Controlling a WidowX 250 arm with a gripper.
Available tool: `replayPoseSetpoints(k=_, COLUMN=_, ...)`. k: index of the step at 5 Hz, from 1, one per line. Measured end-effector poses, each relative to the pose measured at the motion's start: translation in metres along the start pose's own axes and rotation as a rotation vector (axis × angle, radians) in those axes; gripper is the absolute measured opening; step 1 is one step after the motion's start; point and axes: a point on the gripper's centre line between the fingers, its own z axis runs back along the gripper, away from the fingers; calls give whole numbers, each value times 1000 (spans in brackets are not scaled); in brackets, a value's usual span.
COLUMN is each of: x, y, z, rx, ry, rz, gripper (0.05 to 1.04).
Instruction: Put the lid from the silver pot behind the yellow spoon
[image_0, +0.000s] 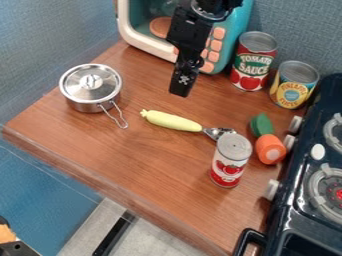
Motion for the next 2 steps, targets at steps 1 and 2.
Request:
replayPoseSetpoints(k=1, x=-3, y=4, z=-11, rx=34, ry=-8, rz=-9, gripper=1001)
replayPoseSetpoints(k=2, x=13, y=0, z=-21, rx=67, ry=31, rz=47, gripper=1001)
